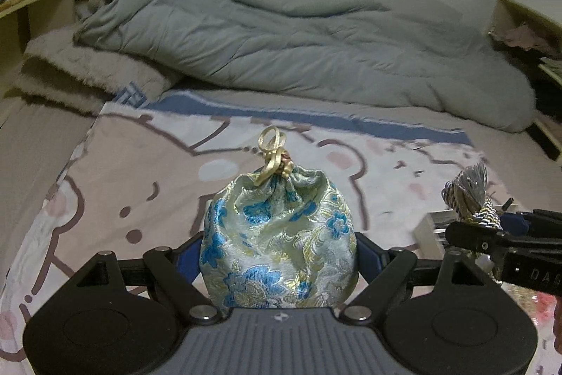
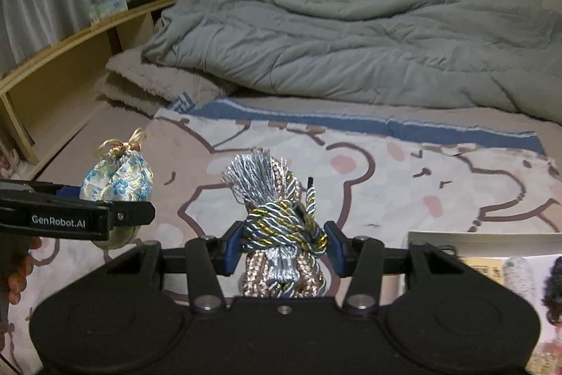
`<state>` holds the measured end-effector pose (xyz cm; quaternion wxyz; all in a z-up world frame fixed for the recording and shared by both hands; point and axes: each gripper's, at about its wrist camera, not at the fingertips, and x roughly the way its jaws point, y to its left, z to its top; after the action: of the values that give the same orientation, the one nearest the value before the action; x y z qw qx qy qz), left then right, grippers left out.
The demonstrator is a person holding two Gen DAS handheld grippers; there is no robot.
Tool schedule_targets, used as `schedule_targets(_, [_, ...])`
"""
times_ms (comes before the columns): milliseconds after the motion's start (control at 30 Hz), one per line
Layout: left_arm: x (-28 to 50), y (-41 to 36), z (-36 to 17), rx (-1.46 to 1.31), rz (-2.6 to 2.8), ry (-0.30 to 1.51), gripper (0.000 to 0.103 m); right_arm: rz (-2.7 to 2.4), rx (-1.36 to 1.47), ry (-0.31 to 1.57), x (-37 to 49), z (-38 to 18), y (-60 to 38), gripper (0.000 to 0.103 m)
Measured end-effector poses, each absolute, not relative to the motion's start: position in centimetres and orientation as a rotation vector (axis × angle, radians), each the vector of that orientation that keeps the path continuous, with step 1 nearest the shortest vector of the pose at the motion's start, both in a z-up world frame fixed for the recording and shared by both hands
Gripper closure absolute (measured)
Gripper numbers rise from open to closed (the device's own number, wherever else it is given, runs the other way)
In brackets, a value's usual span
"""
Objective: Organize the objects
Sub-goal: 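Carry the floral pouch and tasseled keychain over the white box with both tools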
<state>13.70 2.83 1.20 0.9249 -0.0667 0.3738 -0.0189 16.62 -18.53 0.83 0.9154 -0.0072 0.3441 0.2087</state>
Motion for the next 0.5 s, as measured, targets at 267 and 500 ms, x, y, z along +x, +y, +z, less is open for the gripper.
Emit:
schedule_targets(267, [11.3, 0.2, 3.3, -0.183, -0.140, 0.727, 0.018, 0.384, 0.002, 0.673, 13.7, 3.5, -22.4, 0.054])
schedule_targets(500, [10.5, -3.5, 4.0, -0.157, -0.208, 0.719, 0.018, 0.345, 0.020, 0.661, 11.9, 3.8, -25.8, 0.053])
